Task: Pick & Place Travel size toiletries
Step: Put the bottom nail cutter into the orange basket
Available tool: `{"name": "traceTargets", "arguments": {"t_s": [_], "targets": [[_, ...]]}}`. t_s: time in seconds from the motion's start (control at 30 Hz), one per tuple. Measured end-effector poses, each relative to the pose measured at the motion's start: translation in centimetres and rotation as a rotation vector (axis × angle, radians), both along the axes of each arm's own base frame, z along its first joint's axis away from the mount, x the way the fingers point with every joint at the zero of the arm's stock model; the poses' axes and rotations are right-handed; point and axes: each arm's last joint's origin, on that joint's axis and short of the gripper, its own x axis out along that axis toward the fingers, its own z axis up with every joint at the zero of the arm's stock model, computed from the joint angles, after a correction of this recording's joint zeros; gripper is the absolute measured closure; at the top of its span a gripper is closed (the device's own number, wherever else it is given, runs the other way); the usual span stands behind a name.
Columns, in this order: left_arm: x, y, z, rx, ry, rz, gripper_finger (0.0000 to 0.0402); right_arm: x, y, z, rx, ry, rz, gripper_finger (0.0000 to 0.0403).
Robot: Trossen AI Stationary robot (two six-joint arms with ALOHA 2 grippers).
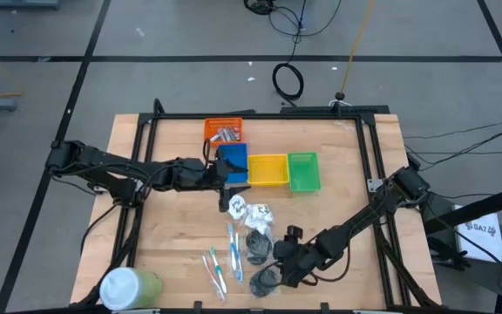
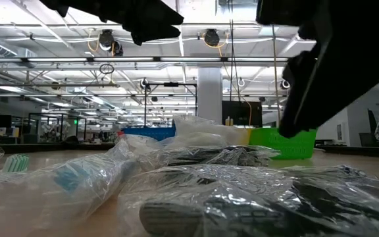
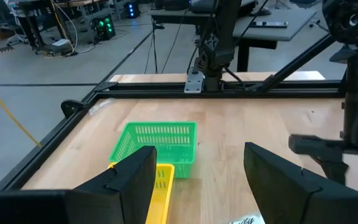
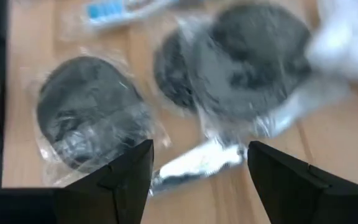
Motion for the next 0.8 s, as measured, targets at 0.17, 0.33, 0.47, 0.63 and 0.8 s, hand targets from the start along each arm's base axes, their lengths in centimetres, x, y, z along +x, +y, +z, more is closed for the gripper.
{"name": "traceTargets", "arguments": {"t_s": [0.17, 0.33, 0.47, 0.63, 0.8], "targets": [[0.0, 0.0, 0.0, 0.004, 0.003, -0.001, 0.0163, -0.3, 0.1, -0.7, 0.063, 0.055, -0.104, 0.0156], [0.0, 0.0, 0.0, 0.008, 0.005, -0.001, 0.0163, -0.1, 0.7, -2.7, 0.082, 0.098, -0.094, 0.0156], [0.0, 0.0, -0.1, 0.008, 0.006, -0.001, 0.0163, -0.3, 0.6, -3.5, 0.076, 0.158, -0.137, 0.0156], [0.0, 0.0, 0.0, 0.006, 0.006, -0.001, 0.0163, -1.8, -0.5, -3.4, -0.006, 0.293, -0.212, 0.0156], [0.0, 0.0, 0.0, 0.005, 0.005, 0.002, 0.0163, -2.7, -1.3, -2.6, -0.061, 0.339, -0.265, 0.0156]]}}
